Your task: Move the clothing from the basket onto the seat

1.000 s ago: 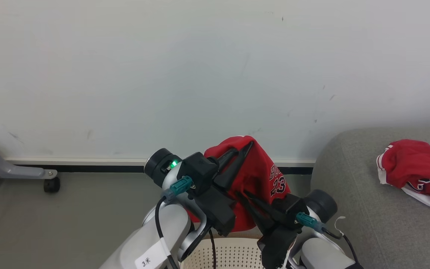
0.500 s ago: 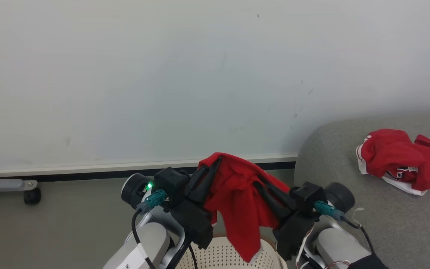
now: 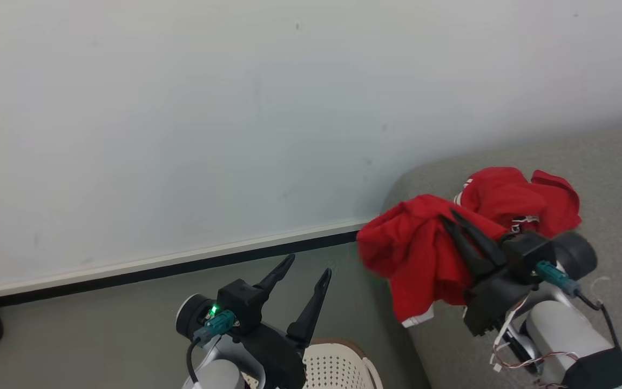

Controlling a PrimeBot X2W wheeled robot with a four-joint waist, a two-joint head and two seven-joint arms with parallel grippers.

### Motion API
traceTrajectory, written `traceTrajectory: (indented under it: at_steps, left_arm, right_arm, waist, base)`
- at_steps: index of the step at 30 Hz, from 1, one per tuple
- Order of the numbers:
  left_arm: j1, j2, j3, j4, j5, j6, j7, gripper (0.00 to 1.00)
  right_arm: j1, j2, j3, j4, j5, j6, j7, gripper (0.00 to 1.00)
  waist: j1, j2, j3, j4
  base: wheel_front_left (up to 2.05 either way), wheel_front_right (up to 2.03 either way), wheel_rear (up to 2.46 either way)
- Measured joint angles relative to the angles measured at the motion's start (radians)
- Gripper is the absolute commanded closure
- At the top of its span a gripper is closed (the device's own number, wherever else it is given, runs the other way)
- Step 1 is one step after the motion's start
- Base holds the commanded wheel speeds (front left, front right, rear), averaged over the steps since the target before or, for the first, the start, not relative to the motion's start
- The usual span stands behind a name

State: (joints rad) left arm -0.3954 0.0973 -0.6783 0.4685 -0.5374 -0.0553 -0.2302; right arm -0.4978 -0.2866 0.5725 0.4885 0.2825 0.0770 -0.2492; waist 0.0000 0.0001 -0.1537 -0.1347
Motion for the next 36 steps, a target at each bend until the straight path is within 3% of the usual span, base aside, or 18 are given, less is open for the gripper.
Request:
traceTrajectory:
  at_steps: [10,21,36]
  left_arm:
    - [0.044,-0.016,-0.018,-0.03,-0.003,0.009,-0.002,0.0]
    - [0.051,-0.034,-0.06,-0.074,0.004,0.012,-0.009,0.0]
    - [-0.035,-0.035,-0.101,-0.142,0.054,0.012,0.018,0.0]
  right_arm:
    - [0.097,-0.122,-0.094,-0.139,0.002,-0.086,0.0,1.0]
    - [0.076,-0.188,-0.174,-0.196,0.041,-0.096,0.021,1.0]
    - [-0.225,-0.264,-0.281,-0.107,0.076,-0.085,0.074,1.0]
  waist:
    - [0.0,-0.0001,0.004,-0.11]
    - [0.0,-0.0001,0.07,-0.16]
    - [0.0002,0.0,0.229,-0.131]
  base:
    - [0.0,0.0,0.0]
    - [0.0,0.0,0.0]
    - [0.0,0.0,0.0]
